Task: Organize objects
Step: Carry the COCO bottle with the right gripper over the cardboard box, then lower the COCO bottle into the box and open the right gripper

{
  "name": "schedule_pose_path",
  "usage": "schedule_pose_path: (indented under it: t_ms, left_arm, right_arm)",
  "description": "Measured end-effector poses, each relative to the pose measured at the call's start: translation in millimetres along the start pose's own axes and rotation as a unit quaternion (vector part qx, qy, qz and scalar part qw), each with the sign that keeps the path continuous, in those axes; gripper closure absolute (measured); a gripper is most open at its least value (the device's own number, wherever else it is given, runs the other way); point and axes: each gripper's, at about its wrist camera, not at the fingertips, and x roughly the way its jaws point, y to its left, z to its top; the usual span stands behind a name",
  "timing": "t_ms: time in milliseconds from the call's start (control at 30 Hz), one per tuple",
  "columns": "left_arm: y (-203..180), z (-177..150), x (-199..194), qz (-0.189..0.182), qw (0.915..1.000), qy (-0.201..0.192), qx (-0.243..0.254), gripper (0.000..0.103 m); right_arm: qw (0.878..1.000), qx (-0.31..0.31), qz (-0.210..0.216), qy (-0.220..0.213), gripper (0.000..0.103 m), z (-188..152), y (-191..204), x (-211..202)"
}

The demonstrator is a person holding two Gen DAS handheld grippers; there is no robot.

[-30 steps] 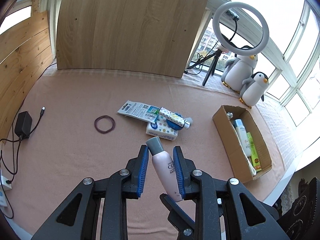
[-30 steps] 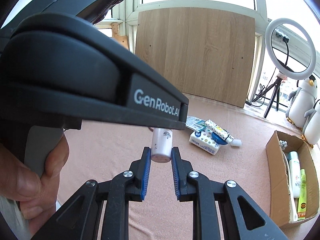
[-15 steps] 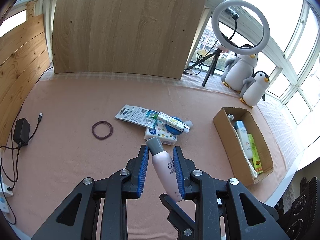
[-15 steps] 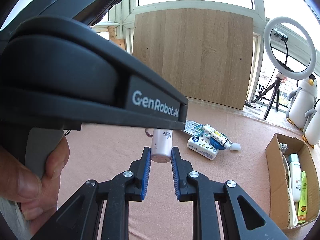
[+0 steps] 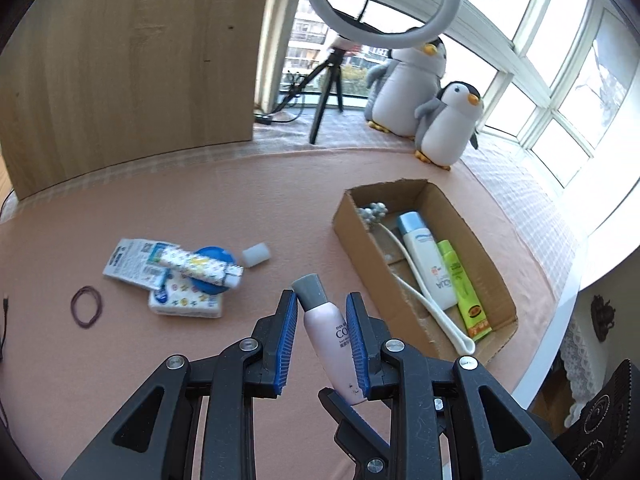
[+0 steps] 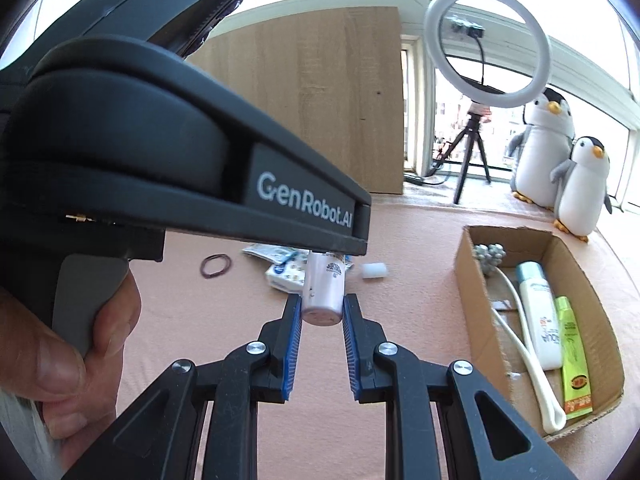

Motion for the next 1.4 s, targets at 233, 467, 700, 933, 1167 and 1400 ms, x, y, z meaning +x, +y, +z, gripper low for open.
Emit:
schedule_pose_path:
  t_ms: [233, 467, 700, 933, 1167, 1400]
  left_arm:
    - [-90, 18, 44, -0.049, 0.9961, 0.021, 0.071, 0.076]
    - [-144, 17, 66, -0.077, 0.9915, 0.031, 0.100, 0.076]
    - [-163, 17, 81, -0.082, 0.9897, 0.032, 0.113, 0.076]
    - [-169, 21, 94, -0.075, 0.9900, 0.024, 0.117, 0.075]
    - [-170, 20, 103, -0.053, 0.9911, 0.016, 0.121, 0.058]
    - [-153, 27, 87, -0.028, 0.9935, -0.031, 0.106, 0.024]
  right_arm:
    - [0.996, 0.057, -0.074, -0.010, 0.085, -13, -73, -18]
    - [0.989, 0.084, -0.117, -0.012, 0.085, -28, -112, -36]
    - [0.987, 0.098, -0.128, -0.013, 0.085, -36, -132, -40]
    - [0.987, 0.101, -0.126, -0.013, 0.085, -39, -143, -34]
    - [0.985, 0.102, -0.135, -0.005, 0.084, -44, -148, -31]
    - [0.982, 0.107, -0.153, -0.008, 0.063, -50, -149, -46]
